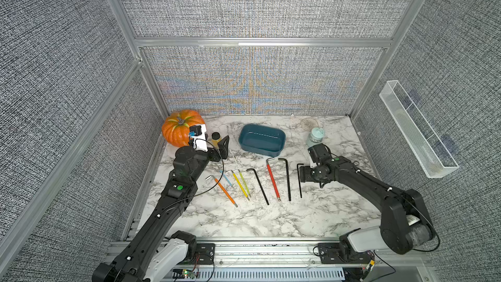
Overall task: Put the hex key on the desktop into the storage box
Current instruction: Pick up the Allen key from the center of the board.
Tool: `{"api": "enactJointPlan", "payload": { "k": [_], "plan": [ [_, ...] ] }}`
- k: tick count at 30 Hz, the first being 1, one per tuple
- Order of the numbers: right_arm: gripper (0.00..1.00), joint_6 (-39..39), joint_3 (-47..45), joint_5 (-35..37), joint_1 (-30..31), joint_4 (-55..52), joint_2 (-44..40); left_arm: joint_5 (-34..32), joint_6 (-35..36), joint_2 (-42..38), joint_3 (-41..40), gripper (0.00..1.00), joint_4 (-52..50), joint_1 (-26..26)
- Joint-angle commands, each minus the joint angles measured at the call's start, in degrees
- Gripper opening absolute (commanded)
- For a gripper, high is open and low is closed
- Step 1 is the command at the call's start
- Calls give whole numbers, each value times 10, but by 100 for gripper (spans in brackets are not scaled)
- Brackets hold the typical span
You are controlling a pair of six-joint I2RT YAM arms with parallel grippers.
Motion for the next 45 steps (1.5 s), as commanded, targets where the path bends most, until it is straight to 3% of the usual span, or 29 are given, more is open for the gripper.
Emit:
{"api": "enactJointPlan", "payload": {
  "k": [1,8,20,33,37,45],
  "plan": [
    [79,14,0,-17,1,51,14,-1,-3,7,4,100,4,-7],
    [72,4,46,3,14,39,102,-11,-7,19,1,100,4,-24],
    [59,13,50,17,24,57,148,-16,-8,19,-1,100,4,-32],
    [27,23,50,17,35,63,167,-20,5,20,10,100,-7,-33],
    [2,28,50,20,41,62,174,-18,8,28,14,100,-7,-33],
    [0,33,50,26,47,66,183,-15,9,31,19,100,-10,-33]
  ]
}}
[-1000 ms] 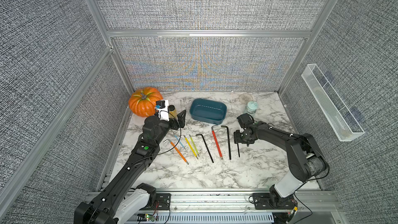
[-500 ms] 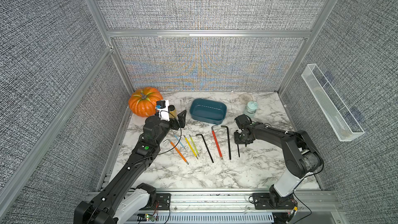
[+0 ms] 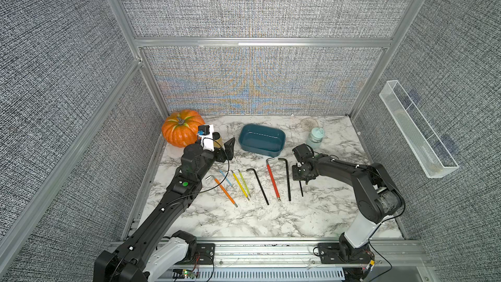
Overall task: Put the hex key on the desktop into the storage box
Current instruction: Pick up the Allen key from the center of the board.
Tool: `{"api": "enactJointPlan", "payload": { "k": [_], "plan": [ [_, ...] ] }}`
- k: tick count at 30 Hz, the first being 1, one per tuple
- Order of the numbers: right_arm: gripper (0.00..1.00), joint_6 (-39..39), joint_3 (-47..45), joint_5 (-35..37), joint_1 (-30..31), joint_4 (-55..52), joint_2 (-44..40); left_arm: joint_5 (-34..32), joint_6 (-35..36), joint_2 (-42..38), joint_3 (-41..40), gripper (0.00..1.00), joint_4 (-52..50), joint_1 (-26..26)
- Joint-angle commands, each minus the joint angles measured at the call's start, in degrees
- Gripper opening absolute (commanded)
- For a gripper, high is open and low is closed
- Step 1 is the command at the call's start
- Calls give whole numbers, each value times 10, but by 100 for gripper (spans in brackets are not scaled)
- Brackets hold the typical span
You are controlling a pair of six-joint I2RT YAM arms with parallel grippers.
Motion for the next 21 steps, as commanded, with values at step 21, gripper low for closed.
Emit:
{"api": "enactJointPlan", "payload": {
  "k": [21],
  "plan": [
    [0,-32,79,52,8,-74,-85,5,-13,-11,13,100,6,-2]
  ]
}}
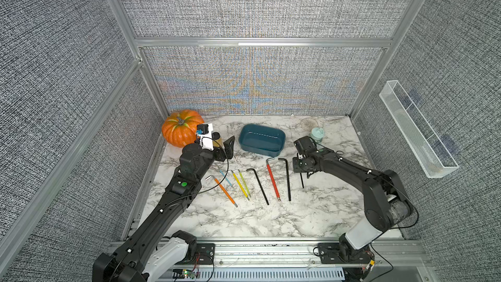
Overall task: Put the hex key on the desktop into the storage box
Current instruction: Pick up the Allen key from the center of the board, then place the Allen key in the storage box.
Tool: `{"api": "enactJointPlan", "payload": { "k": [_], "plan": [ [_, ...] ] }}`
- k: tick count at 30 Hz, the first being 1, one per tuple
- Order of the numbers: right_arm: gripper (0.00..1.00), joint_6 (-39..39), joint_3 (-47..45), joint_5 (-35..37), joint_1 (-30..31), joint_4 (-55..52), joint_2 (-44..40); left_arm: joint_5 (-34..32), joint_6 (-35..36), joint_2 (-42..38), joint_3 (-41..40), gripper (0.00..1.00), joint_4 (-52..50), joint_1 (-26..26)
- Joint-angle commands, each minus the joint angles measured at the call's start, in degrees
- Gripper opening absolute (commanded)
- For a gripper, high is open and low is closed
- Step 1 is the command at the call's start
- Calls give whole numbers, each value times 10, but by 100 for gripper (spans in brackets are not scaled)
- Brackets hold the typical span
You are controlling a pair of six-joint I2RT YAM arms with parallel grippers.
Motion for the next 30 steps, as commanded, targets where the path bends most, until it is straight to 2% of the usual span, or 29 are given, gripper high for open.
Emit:
{"api": "enactJointPlan", "payload": {
  "k": [1,16,22,30],
  "plan": [
    [0,-16,17,20,4,-17,-16,6,-7,-3,5,100,7,-1],
    [0,-81,134,38,22,-33,-25,13,-12,7,21,100,8,-4],
    [0,-152,202,43,30,-24,31,16,-11,17,32,100,8,-6],
    [0,-246,333,61,37,-15,157,10,-7,12,28,100,3,-8]
  ]
}}
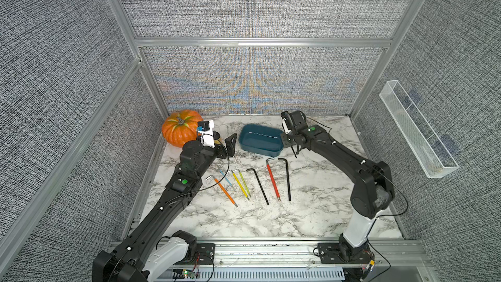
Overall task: Put the hex key on the desktop into the storage box
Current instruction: Place the Allen key in the storage box.
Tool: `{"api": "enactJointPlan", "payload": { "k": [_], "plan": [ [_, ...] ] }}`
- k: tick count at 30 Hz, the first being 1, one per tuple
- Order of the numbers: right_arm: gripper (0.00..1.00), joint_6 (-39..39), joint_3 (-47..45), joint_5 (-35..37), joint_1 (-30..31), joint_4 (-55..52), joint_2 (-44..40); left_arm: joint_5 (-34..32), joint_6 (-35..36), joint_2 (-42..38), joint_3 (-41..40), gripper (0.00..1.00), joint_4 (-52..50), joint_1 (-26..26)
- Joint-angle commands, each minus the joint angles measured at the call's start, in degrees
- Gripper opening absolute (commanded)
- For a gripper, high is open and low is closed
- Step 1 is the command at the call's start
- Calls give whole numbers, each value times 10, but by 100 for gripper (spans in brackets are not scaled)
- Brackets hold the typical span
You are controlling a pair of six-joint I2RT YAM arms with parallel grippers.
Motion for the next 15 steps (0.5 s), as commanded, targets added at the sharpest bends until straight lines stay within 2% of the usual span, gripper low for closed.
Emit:
{"api": "enactJointPlan", "payload": {
  "k": [1,8,15],
  "plan": [
    [0,-62,44,9,8,18,31,-3,5,-1,2,100,1,-1],
    [0,-144,125,-9,31,43,119,-7,8,3,3,100,1,-1],
    [0,-177,159,-32,35,92,189,-11,12,2,-6,100,1,-1]
  ]
}}
